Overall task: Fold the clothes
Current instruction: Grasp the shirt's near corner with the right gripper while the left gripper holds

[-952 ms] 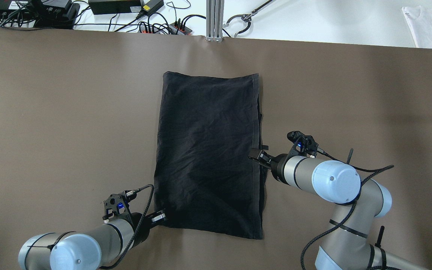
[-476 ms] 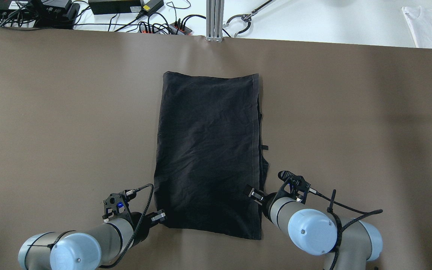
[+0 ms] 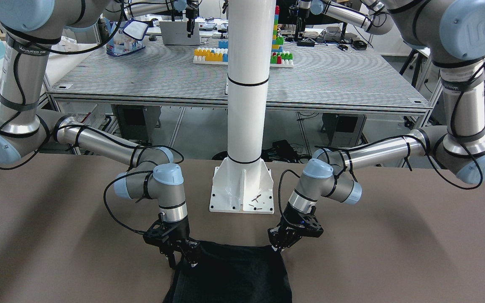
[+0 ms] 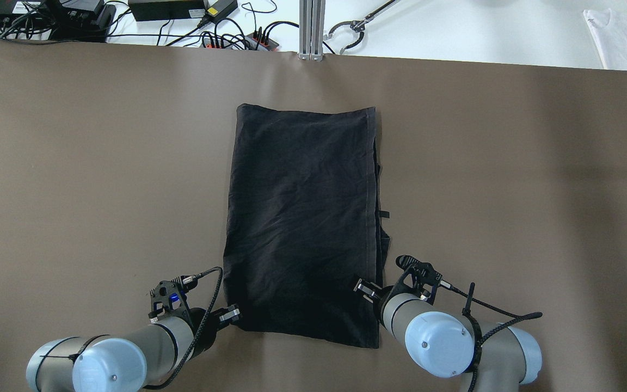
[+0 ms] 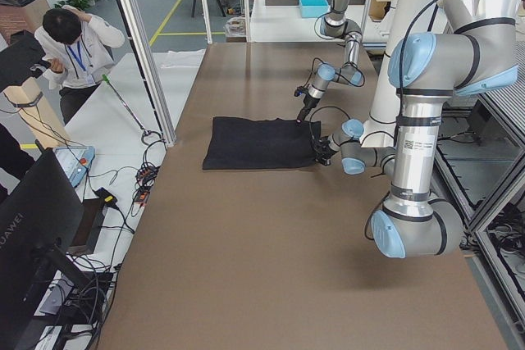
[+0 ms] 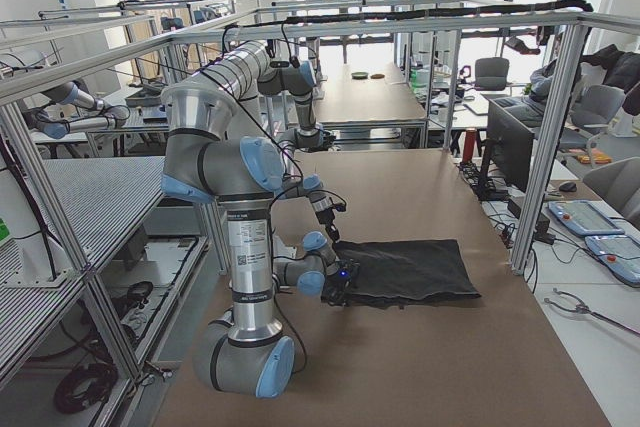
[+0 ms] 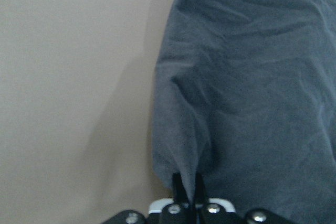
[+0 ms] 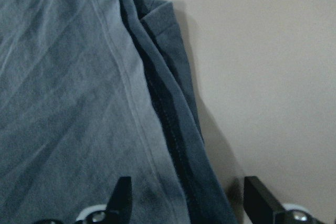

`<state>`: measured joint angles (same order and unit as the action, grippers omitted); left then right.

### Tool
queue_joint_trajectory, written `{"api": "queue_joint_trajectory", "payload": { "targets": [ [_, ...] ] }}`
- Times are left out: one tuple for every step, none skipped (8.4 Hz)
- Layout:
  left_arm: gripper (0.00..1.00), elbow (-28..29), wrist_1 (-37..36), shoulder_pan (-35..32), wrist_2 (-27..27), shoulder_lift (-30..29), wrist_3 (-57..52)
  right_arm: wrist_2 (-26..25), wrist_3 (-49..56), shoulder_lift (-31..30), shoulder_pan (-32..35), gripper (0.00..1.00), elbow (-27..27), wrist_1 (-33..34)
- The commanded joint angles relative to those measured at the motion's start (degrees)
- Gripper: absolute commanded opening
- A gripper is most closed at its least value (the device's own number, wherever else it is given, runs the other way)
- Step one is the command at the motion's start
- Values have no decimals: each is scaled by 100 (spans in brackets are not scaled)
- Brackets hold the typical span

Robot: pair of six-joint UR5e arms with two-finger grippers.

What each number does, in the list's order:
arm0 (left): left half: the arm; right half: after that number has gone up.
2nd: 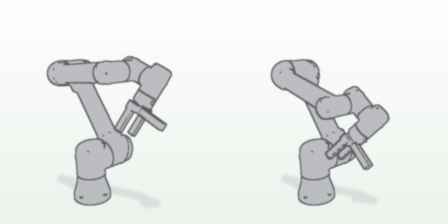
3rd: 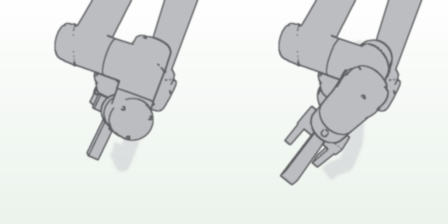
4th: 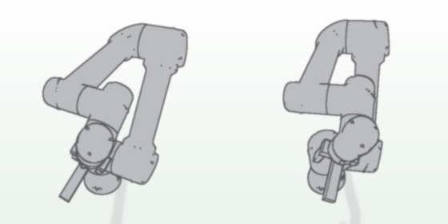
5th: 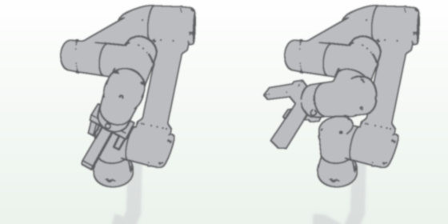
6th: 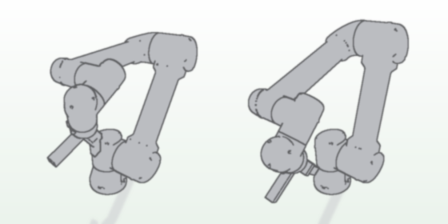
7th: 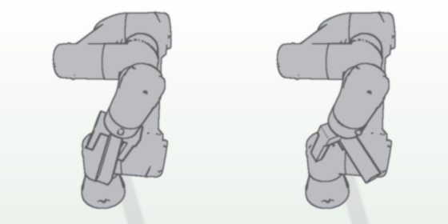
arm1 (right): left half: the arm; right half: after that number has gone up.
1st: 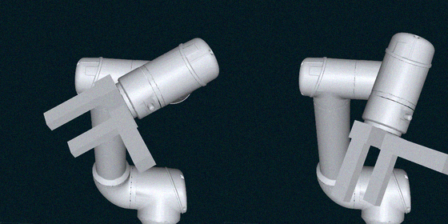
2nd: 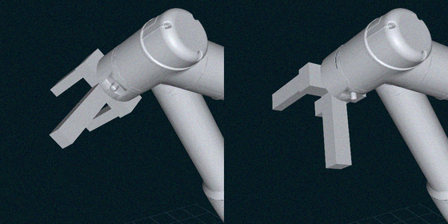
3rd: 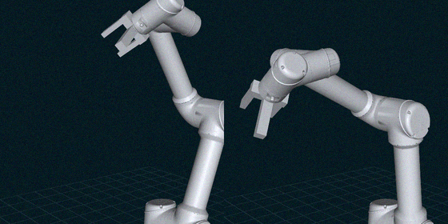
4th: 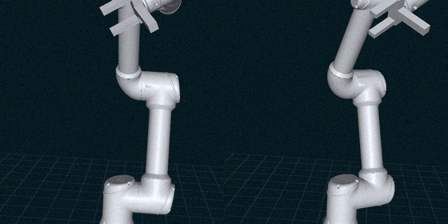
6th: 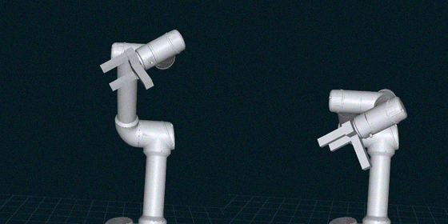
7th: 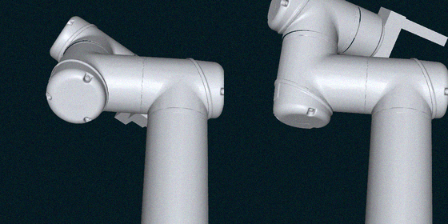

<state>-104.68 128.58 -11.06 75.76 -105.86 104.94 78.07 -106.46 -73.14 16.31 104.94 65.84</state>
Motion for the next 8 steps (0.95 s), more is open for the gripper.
{"api": "queue_joint_trajectory", "payload": {
  "targets": [
    [0,0,0,-2,0,4,0,-134,-568,237,-6,59,-166,52],
    [0,0,0,-2,0,4,-61,-134,-569,238,-6,47,-167,52],
    [0,0,0,-2,-9,-4,-244,-134,-578,230,-14,40,-167,52],
    [0,0,0,-2,-9,-4,-246,-134,-639,230,-14,28,-167,43],
    [0,-9,0,-2,-9,-4,-255,-134,-674,221,-6,13,-158,34],
    [0,-17,0,-2,-9,-4,-255,-134,-674,203,-6,0,-123,0],
    [0,-35,0,-19,0,-13,-298,-125,-657,203,-6,0,-53,-18],
    [0,-70,0,-71,35,-13,-299,-125,-622,151,-6,0,104,-18]
  ]
}}
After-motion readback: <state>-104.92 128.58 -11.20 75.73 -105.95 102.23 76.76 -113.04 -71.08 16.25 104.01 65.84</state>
